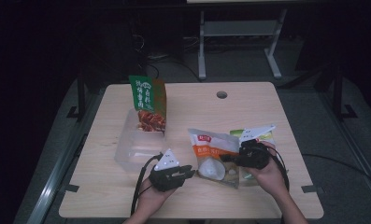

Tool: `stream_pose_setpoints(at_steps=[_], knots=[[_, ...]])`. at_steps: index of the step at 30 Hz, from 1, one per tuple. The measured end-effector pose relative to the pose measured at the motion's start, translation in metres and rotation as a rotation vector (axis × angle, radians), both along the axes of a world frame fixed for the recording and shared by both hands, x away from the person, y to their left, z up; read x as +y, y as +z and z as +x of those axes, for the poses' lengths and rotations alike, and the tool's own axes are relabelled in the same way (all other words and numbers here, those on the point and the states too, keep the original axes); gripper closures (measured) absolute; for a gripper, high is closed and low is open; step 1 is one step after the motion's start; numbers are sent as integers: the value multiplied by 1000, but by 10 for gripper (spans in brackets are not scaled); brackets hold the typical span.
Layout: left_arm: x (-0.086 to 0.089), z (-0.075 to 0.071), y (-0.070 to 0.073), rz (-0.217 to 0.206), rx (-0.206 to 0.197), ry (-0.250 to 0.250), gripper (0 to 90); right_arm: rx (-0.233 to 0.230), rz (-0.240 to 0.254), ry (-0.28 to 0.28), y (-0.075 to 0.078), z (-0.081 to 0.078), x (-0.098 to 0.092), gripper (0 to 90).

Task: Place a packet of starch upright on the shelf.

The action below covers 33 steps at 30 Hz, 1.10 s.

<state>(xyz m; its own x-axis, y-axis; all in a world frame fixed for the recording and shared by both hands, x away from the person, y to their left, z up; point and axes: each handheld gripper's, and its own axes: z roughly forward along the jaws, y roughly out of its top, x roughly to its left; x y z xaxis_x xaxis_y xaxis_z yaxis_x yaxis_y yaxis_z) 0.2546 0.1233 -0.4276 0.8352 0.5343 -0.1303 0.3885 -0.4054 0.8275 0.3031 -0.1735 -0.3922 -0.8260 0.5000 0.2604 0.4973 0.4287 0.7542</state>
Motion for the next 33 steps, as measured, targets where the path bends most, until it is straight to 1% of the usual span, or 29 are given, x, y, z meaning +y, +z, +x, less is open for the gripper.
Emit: stream_pose_setpoints(at_steps=[4, 5, 8, 10, 12, 13, 16, 19, 22, 24, 25, 26, 27, 28, 31, 32, 33], knots=[[4, -6, 1, 17, -16, -6, 732, -17, -7, 0, 5, 2, 3, 899], [5, -8, 1, 21, -23, -7, 730, -15, -9, -2, 7, 2, 4, 899], [7, -10, 2, 18, -33, -16, 723, -25, -18, 3, 12, 5, 9, 900], [7, -11, 2, 8, -27, -17, 714, -26, -17, 3, 15, 7, 12, 900], [7, -11, 2, 5, -33, -24, 707, -36, -21, 8, 19, 9, 15, 900], [7, -12, 2, 8, -40, -30, 702, -36, -23, 6, 20, 9, 17, 900], [7, -12, 1, 16, -42, -43, 688, -38, -25, 12, 24, 13, 22, 900], [7, -13, 1, 4, -34, -45, 681, -39, -35, 22, 29, 17, 29, 900], [6, -14, 0, 3, -34, -50, 675, -48, -25, 28, 34, 19, 33, 900], [5, -14, 1, 11, -46, -59, 669, -57, -16, 31, 39, 21, 36, 900], [4, -15, 0, 8, -44, -59, 665, -57, -18, 31, 41, 22, 38, 900], [3, -15, 0, 9, -54, -66, 662, -57, -16, 30, 44, 22, 39, 900], [2, -16, 0, 2, -56, -65, 659, -66, -15, 35, 48, 24, 42, 900], [2, -17, 0, 6, -58, -70, 656, -67, -13, 37, 50, 24, 43, 900], [1, -19, 0, 7, -63, -73, 648, -81, -20, 45, 61, 28, 51, 900], [2, -19, 1, 17, -67, -78, 643, -84, -19, 48, 64, 29, 53, 900], [2, -19, 1, 16, -67, -78, 638, -92, -20, 51, 68, 30, 56, 900]])
